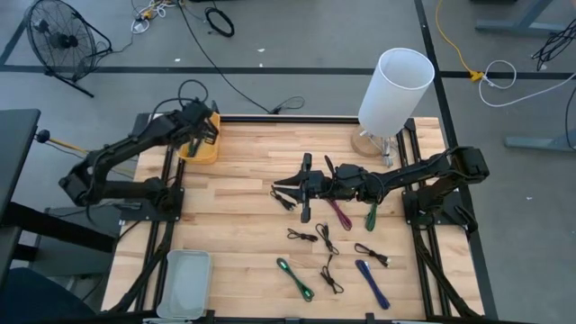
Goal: Pick & Place USB Port
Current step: Put the green charger cable into the yellow bin
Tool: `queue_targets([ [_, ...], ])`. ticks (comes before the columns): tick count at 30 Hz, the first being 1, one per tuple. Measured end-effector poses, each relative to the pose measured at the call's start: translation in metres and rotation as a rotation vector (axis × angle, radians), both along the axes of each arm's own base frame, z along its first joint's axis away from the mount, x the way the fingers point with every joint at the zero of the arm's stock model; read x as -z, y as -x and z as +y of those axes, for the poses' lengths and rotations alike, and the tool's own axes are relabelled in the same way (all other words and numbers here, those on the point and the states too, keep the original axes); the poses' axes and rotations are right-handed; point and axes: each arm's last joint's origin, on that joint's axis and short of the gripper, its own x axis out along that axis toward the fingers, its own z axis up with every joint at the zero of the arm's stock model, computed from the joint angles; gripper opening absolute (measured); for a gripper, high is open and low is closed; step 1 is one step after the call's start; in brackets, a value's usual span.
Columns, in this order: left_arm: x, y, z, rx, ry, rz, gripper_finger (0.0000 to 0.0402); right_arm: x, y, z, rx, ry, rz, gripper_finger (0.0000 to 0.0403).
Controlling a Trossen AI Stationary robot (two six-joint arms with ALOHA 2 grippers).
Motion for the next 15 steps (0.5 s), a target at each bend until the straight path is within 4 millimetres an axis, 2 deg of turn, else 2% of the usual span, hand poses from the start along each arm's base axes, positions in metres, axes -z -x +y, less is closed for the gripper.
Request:
queue_targets([
  [5, 0.008, -0.002, 0.003, 0.0, 0.052, 0.039, 0.0013, 0.0, 0.0, 0.0, 0.0, 0.0, 0.0, 0.0059],
  [15, 0.022, -0.008, 0.011, 0.043, 0.156, 0.02, 0.0068, 0.0, 0.0, 0.0, 0.0, 0.0, -0.001, 0.0059],
])
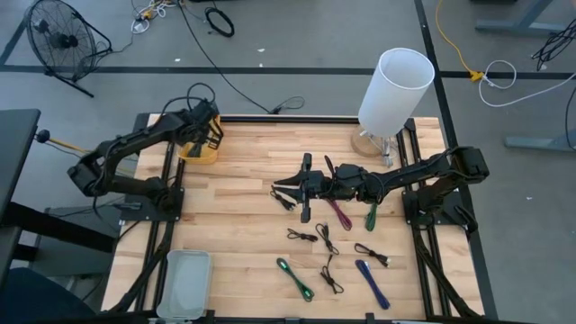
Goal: Pick & Place USB Port
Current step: Put the green charger cable into the yellow bin, then put the pink charger cable into the yellow bin
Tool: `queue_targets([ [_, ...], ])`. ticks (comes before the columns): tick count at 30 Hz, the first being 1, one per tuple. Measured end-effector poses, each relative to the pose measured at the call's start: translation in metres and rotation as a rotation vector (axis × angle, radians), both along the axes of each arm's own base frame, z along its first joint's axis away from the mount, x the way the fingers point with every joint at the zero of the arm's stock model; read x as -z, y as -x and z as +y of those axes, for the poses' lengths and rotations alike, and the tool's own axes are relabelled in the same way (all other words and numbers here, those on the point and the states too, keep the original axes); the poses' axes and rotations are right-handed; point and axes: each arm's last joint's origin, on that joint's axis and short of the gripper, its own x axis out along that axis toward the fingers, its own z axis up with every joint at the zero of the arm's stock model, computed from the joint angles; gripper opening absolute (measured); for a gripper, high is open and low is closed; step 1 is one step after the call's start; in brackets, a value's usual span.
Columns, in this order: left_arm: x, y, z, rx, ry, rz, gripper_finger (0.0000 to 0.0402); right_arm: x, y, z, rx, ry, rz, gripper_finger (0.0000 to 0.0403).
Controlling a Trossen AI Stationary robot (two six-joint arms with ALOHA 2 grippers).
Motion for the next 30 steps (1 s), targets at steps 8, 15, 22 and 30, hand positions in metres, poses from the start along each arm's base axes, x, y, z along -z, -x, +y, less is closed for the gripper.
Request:
queue_targets([
  [8, -0.001, -0.003, 0.005, 0.024, -0.057, 0.03, 0.0094, 0.0, 0.0, 0.0, 0.0, 0.0, 0.0, 0.0059],
  [15, -0.002, -0.012, 0.007, 0.146, -0.007, -0.128, 0.0094, 0.0, 0.0, 0.0, 0.0, 0.0, 0.0, 0.0059],
  [22, -0.01, -0.029, 0.0, 0.399, 0.071, -0.354, 0.0094, 0.0, 0.0, 0.0, 0.0, 0.0, 0.0, 0.0059],
  [30, -0.055, -0.032, -0.034, 0.679, -0.05, -0.609, 0.0094, 0.0, 0.0, 0.0, 0.0, 0.0, 0.0, 0.0059],
])
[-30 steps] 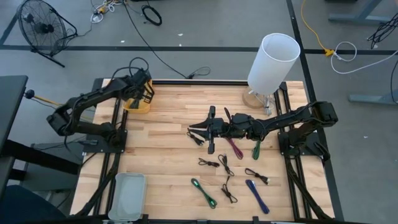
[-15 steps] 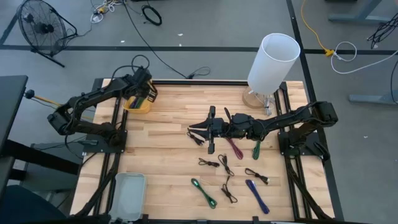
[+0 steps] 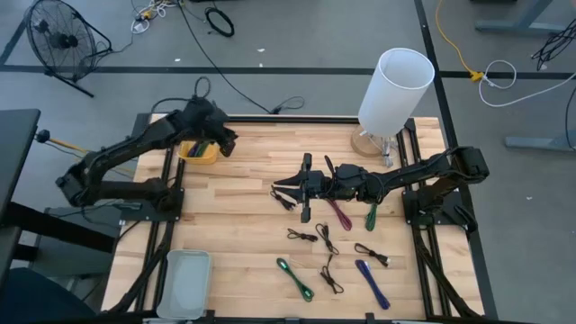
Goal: Pick & Place USB Port
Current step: Put the pink charger cable into the yellow bin
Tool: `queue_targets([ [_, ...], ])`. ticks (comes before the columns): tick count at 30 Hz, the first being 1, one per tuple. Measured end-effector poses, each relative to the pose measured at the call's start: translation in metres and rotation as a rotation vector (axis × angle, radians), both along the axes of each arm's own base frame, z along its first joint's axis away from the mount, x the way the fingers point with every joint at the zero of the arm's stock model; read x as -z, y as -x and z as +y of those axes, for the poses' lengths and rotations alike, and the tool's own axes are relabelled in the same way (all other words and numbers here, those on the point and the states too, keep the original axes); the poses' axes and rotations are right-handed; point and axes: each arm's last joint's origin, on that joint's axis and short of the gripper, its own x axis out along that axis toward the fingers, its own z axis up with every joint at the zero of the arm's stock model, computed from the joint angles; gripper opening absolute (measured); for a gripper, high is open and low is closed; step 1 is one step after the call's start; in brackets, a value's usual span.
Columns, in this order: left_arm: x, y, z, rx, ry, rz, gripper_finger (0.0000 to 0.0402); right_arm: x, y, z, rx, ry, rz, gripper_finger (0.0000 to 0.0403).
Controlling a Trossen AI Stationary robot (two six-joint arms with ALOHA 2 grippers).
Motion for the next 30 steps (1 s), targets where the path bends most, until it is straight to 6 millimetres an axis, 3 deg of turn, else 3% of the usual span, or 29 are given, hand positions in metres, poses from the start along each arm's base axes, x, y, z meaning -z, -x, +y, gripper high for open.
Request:
queue_targets([
  [6, -0.044, 0.006, -0.047, 0.274, -0.119, -0.284, 0.0094, 0.0, 0.0, 0.0, 0.0, 0.0, 0.0, 0.0059],
  [9, -0.05, 0.006, -0.07, 0.426, -0.173, -0.411, 0.0094, 0.0, 0.0, 0.0, 0.0, 0.0, 0.0, 0.0059],
  [19, -0.022, -0.007, -0.123, 0.751, -0.276, -0.678, 0.0094, 0.0, 0.0, 0.0, 0.0, -0.003, -0.004, 0.0059],
  [24, 0.001, -0.018, -0.139, 0.644, -0.343, -0.655, 0.0094, 0.0, 0.0, 0.0, 0.0, -0.004, -0.006, 0.0059],
  [30, -0.001, -0.021, -0.145, 0.576, -0.385, -0.671, 0.0094, 0.0, 0.0, 0.0, 0.0, -0.005, -0.005, 0.0059],
])
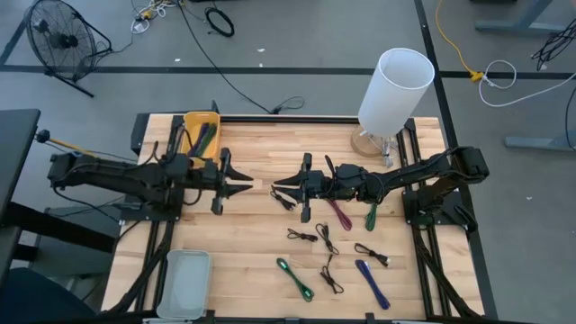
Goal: Pick & Place USB Port
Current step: Put the pink charger cable into the yellow bin
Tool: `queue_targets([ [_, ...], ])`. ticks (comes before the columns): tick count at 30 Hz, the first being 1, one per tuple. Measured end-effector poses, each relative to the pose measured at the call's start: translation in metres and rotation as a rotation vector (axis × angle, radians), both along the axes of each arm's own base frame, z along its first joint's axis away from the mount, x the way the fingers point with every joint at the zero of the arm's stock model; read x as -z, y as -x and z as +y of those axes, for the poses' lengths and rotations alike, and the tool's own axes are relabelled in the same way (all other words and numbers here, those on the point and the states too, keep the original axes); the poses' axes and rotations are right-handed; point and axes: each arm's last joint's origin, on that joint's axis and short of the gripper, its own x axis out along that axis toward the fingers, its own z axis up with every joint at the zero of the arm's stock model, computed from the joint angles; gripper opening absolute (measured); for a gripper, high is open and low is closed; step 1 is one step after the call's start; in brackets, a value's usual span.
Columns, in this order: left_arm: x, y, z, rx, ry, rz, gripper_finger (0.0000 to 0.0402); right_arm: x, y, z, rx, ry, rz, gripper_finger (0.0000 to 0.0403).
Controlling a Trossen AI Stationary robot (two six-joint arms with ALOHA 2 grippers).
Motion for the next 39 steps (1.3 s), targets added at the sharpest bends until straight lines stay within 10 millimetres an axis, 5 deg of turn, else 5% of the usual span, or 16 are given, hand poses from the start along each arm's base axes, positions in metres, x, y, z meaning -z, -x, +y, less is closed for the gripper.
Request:
queue_targets([
  [15, -0.003, 0.001, -0.002, 0.02, -0.006, -0.028, 0.0094, 0.043, 0.008, -0.01, 0.187, -0.165, 0.455, 0.0059],
  [31, -0.003, 0.001, -0.002, 0.02, -0.007, -0.028, 0.0094, 0.081, 0.07, -0.011, 0.321, -0.451, 1.205, 0.0063],
  [39, -0.003, 0.001, -0.002, 0.019, -0.007, -0.029, 0.0094, 0.087, 0.082, -0.011, 0.381, -0.506, 1.355, 0.011],
])
